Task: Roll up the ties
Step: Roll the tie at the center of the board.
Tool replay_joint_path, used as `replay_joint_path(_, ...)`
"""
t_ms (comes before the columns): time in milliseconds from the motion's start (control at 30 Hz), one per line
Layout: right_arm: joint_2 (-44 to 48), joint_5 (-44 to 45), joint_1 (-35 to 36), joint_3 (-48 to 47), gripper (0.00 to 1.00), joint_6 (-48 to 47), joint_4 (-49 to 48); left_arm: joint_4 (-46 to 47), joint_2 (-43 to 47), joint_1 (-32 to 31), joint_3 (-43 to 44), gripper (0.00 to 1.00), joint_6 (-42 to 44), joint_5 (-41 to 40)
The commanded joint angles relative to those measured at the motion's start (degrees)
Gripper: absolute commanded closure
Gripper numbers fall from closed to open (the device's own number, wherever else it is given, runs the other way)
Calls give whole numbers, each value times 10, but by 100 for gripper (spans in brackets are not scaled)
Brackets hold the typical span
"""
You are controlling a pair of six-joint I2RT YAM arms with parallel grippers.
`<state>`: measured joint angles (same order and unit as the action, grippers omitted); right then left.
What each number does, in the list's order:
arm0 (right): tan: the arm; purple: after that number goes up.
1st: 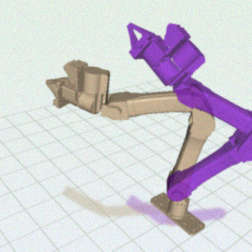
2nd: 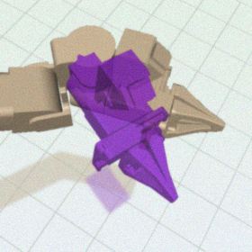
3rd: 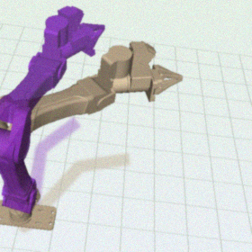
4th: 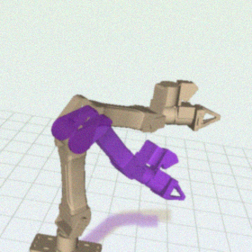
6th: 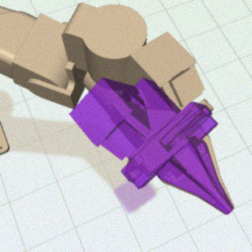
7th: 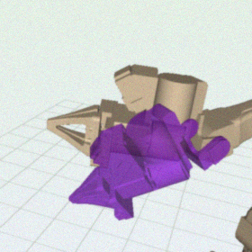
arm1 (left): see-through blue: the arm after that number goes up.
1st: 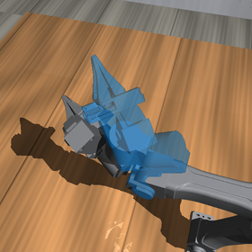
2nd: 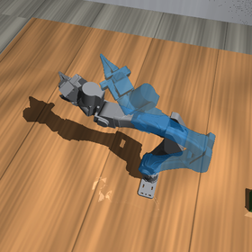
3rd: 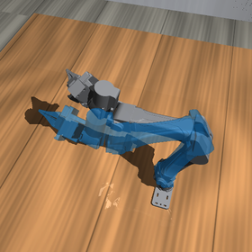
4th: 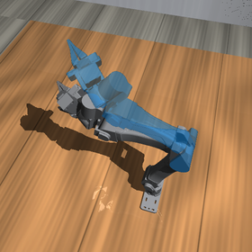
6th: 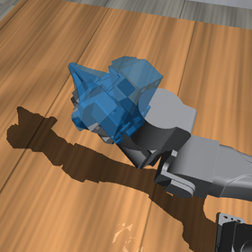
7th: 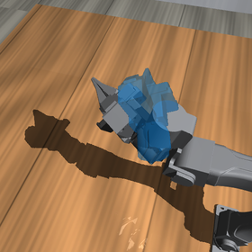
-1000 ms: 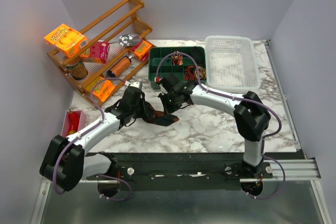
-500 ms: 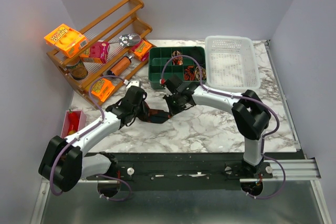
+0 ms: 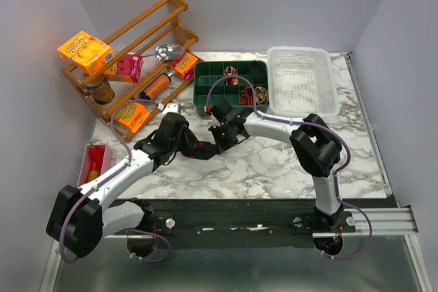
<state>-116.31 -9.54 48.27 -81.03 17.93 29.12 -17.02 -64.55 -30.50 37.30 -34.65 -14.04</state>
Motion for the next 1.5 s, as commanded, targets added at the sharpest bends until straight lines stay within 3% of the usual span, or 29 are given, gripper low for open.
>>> replay_joint_path(0,-19,-16,1,13,96,-7,-5,36,20,-2,-16,70,-24,-13)
replay_joint_path(733,60,-46,2,22,96,-24,13,-13,-59,-25,9,71,-16,-164)
replay_joint_path(1167,134,4,-22,61,96,-18,23,-105,-127,-80,92,72,-26,-274)
replay_joint_path(1300,144,7,-44,80,96,-18,22,-145,-177,-104,123,77,-43,-314)
replay_joint_path(1467,158,8,-64,107,96,-18,16,-201,-249,-139,176,76,-67,-375)
